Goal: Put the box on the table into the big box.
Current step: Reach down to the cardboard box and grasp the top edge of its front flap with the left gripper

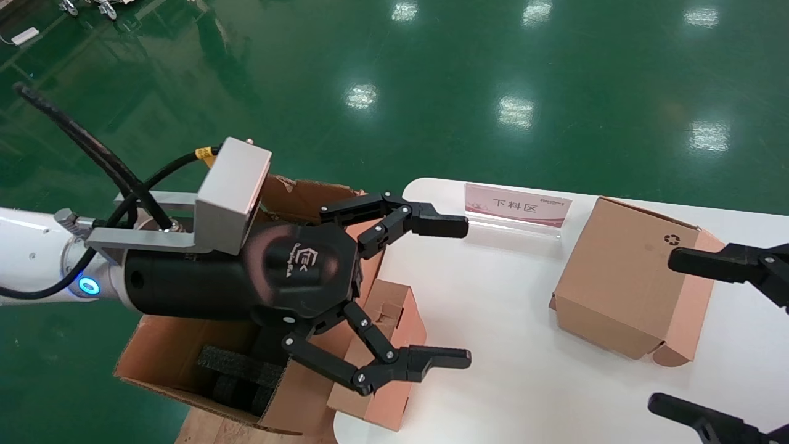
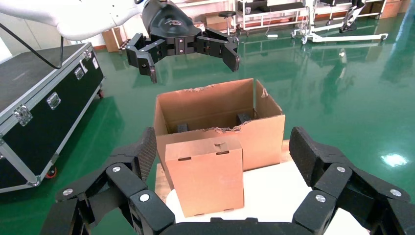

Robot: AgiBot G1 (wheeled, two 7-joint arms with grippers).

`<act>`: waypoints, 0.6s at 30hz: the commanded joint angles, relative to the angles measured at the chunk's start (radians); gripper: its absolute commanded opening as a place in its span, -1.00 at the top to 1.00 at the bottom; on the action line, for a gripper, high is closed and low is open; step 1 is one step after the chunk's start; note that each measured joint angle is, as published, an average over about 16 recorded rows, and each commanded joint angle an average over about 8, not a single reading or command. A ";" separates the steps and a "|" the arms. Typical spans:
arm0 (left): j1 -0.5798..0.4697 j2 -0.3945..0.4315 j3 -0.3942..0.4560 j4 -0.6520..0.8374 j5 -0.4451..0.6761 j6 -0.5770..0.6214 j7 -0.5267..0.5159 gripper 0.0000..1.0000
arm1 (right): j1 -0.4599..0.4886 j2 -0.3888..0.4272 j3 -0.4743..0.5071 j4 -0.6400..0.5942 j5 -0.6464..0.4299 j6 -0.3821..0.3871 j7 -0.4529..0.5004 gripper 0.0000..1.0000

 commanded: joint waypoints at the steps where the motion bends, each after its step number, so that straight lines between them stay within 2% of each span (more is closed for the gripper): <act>1: 0.000 0.000 0.000 0.000 0.000 0.000 0.000 -1.00 | 0.000 0.000 0.000 0.000 0.000 0.000 0.000 -1.00; 18: 0.000 0.000 0.000 0.000 0.000 0.000 0.000 -1.00 | 0.000 0.000 0.000 0.000 0.000 0.000 0.000 -1.00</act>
